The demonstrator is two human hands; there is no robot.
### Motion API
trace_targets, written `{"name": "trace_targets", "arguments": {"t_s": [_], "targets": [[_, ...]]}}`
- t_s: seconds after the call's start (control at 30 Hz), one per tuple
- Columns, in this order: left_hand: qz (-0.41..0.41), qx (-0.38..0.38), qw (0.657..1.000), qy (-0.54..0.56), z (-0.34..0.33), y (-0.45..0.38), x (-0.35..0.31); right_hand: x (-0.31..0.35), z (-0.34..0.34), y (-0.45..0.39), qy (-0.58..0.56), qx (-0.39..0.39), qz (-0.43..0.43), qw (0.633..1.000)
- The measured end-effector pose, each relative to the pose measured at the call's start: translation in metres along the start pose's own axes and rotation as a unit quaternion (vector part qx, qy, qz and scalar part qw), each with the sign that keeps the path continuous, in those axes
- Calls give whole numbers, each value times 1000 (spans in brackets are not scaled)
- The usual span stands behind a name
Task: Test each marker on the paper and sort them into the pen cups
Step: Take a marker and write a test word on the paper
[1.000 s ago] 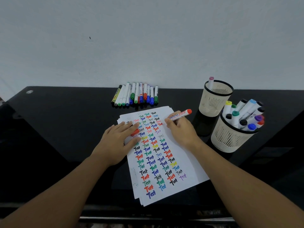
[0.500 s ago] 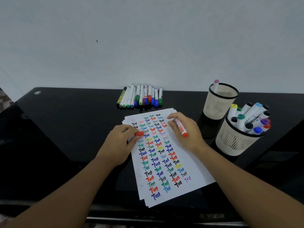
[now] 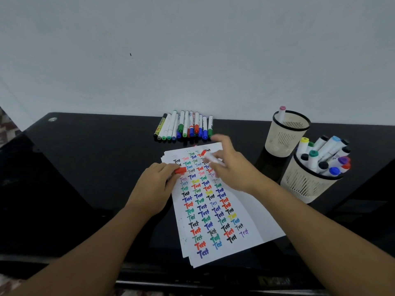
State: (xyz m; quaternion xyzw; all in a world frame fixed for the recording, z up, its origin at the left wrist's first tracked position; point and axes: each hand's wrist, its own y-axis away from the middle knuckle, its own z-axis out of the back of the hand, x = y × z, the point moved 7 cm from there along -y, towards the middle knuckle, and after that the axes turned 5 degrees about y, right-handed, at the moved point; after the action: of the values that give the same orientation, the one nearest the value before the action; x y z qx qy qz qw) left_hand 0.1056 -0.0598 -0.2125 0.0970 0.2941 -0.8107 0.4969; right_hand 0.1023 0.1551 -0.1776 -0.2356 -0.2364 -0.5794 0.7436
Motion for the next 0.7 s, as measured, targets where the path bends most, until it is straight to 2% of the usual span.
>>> {"name": "trace_targets", "arguments": {"t_s": [0.1,0.17,0.37,0.7], "targets": [[16,-3,1000,2,1,1,-1,-2,-6,-1,216,30,30,976],[28,-1,1000,3,1,1,1,-2,-5,-3,257,20,43,965],[45,3,999,2,-1,3,5,-8,-10,-4,223,10,50,974],[28,17,999,-2,0,3,1,13,-28,-3,186,2,85,979]]}}
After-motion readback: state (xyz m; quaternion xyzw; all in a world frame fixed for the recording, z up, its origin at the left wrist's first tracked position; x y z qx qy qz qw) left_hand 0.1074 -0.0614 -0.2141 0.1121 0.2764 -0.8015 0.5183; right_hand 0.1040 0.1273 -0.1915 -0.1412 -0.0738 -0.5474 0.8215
